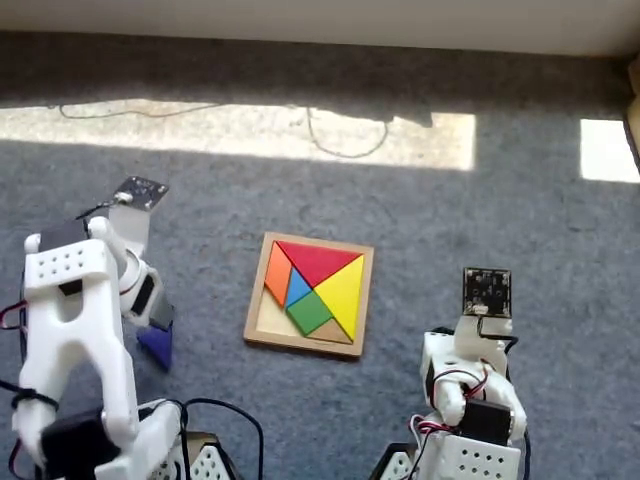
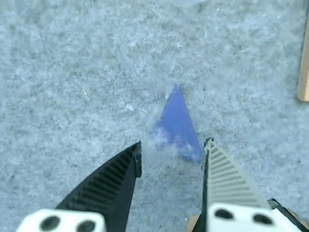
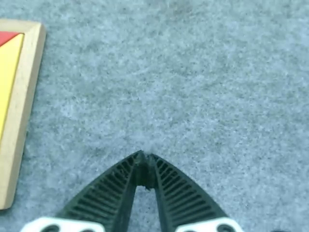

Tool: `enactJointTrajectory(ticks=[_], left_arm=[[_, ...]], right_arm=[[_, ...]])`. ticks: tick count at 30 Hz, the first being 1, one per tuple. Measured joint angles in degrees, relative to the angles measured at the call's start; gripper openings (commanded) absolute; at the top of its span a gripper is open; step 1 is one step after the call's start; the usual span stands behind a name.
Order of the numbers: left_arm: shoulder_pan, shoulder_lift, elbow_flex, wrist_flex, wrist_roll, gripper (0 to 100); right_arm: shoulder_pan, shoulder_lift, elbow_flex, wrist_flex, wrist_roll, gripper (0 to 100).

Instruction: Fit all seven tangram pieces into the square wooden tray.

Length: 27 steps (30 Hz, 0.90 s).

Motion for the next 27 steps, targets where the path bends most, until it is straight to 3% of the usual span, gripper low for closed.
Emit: enactJointTrajectory(ticks=[10,16,21,27], left_arm=[[-0.26,-8.00,11.96,-0.35,0.00,21],[-0.26,-8.00,16.53,-8.44,0.00,21],[0.53,-8.09,17.05,-10.02,0.00,20],[4.31,0.44,14.86,-10.64,0.00,20]], right_arm=[[0.00,0.00,0.00,0.00,0.00,0.9],[0.00,0.00,0.00,0.00,0.00,0.9],[0.00,0.00,0.00,0.00,0.00,0.9],[0.00,0.00,0.00,0.00,0.00,0.9]])
